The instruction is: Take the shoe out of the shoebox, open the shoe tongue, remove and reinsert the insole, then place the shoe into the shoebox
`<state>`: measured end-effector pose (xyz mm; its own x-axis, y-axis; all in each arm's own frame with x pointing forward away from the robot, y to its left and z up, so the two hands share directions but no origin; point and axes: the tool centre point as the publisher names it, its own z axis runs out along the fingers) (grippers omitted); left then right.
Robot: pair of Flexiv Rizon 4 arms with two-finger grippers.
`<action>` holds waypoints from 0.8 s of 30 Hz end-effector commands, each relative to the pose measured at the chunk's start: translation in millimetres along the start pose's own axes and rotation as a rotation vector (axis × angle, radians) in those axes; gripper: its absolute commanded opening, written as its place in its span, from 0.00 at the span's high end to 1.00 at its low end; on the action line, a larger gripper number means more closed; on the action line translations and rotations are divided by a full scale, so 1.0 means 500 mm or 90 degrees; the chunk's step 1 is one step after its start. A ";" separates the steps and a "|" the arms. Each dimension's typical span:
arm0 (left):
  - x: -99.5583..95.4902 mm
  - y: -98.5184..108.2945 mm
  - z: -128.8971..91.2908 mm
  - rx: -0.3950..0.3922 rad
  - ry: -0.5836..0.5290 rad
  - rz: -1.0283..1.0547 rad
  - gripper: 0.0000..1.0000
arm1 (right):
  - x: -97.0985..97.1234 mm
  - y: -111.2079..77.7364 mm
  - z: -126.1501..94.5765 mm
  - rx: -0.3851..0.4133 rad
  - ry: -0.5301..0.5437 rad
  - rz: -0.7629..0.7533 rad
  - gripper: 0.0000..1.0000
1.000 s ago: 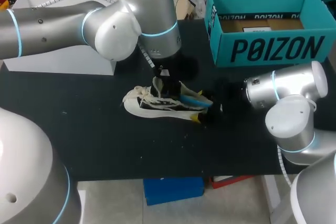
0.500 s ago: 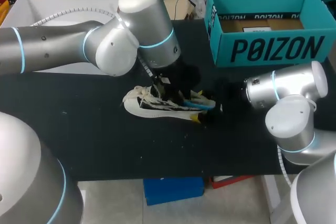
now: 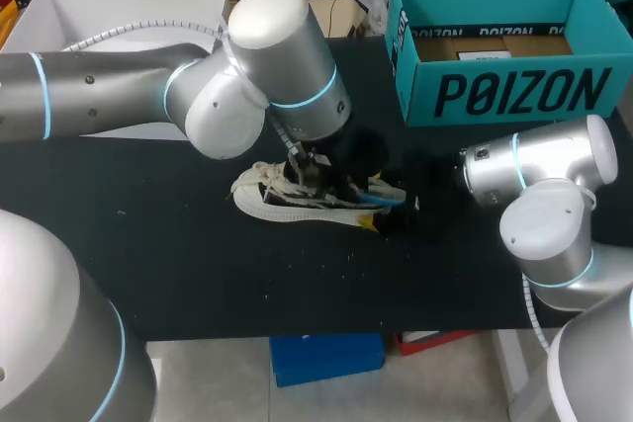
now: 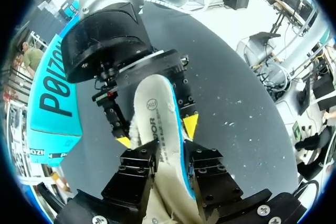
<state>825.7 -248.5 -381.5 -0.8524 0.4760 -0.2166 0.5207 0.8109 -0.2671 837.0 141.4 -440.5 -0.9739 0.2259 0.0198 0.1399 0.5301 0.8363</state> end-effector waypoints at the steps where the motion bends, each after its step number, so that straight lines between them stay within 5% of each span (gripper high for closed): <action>1: -0.022 -0.021 0.027 0.004 0.001 0.008 0.75 | -0.001 -0.003 0.008 0.002 -0.001 0.001 1.00; 7: -0.024 -0.036 0.016 -0.004 -0.015 0.019 1.00 | -0.001 -0.003 0.008 0.002 -0.001 0.001 1.00; 13: -0.013 -0.037 0.007 -0.006 -0.006 0.026 1.00 | -0.001 -0.003 0.008 0.002 -0.001 0.001 1.00; 20: 0.047 -0.052 -0.026 0.052 0.035 0.081 1.00 | -0.001 -0.003 0.008 0.002 -0.001 0.001 1.00; 24: 0.076 -0.063 -0.060 0.128 0.061 0.101 1.00 | -0.001 -0.003 0.008 0.002 -0.001 0.001 1.00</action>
<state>786.5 -262.1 -368.4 -0.7666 0.6186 -0.1724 0.6340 0.6863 -0.3565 835.0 141.2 -439.8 -0.9742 0.2247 0.0195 0.1391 0.5303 0.8363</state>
